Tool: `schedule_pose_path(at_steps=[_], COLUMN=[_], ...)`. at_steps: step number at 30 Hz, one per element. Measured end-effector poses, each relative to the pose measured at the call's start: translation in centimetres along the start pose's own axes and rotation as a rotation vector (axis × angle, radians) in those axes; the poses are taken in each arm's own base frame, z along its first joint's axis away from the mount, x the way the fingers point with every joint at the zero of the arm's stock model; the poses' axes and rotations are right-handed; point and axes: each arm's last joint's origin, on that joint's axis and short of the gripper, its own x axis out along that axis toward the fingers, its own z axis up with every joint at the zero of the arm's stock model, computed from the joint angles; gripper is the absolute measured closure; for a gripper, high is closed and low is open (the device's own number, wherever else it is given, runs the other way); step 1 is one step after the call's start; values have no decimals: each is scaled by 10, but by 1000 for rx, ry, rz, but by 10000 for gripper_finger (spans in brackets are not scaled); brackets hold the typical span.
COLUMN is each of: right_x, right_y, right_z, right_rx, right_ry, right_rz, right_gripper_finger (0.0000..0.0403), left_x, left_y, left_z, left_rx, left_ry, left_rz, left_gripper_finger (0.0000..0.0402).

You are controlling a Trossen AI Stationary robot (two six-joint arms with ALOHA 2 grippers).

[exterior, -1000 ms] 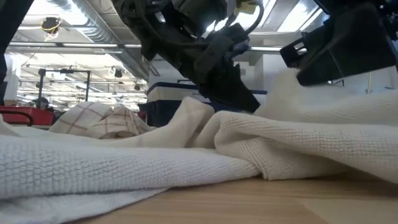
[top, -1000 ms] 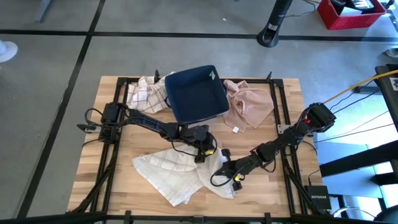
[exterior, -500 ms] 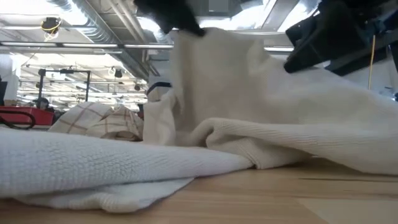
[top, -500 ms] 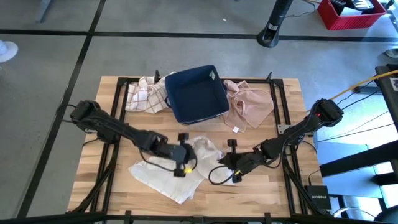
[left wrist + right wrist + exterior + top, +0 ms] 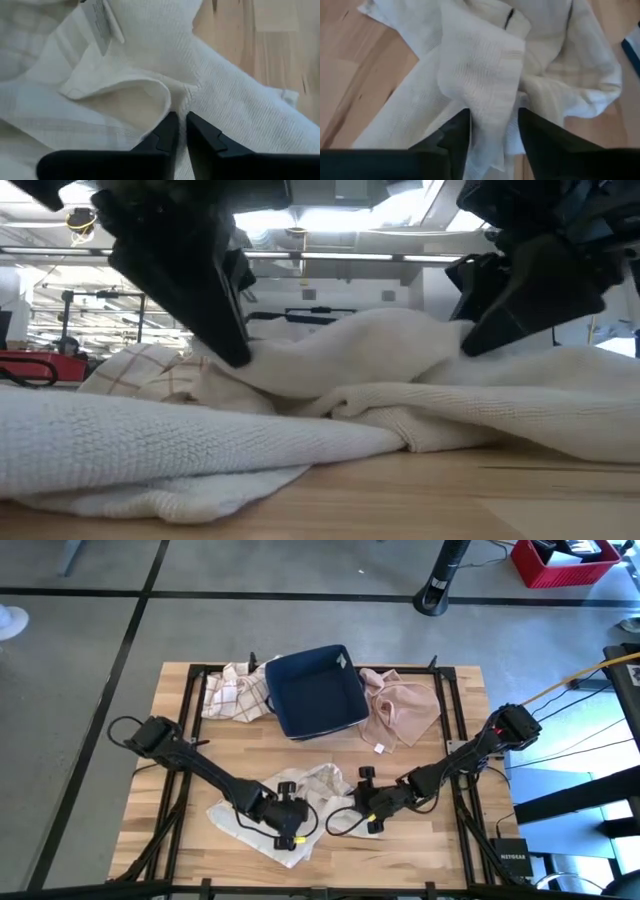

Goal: Fold towel
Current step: Fold the white with gray pattern towel on the table

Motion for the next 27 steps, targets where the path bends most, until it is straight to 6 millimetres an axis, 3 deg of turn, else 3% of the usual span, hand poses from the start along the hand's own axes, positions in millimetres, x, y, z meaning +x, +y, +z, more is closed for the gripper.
schedule_pose_path(at_steps=[4,8,11,14,20,27], right_x=[0,0,0,0,0,0], right_y=[0,1,1,2,2,1], right_z=[0,0,0,0,0,-1], right_rx=[0,0,-2,-1,29,28], right_ry=[-3,0,3,4,8,13], right_rz=[1,18,36,45,46,45], right_gripper_finger=[198,185,186,187,187,187], left_x=[-3,-11,-23,-26,-13,1], left_y=[5,7,11,21,46,38], left_z=[12,33,51,60,48,28], left_rx=[-39,-84,-132,-157,-296,-315], left_ry=[-19,-16,-27,-73,23,66], left_rz=[-10,-127,-156,-79,14,-134], left_gripper_finger=[315,267,247,242,248,253])
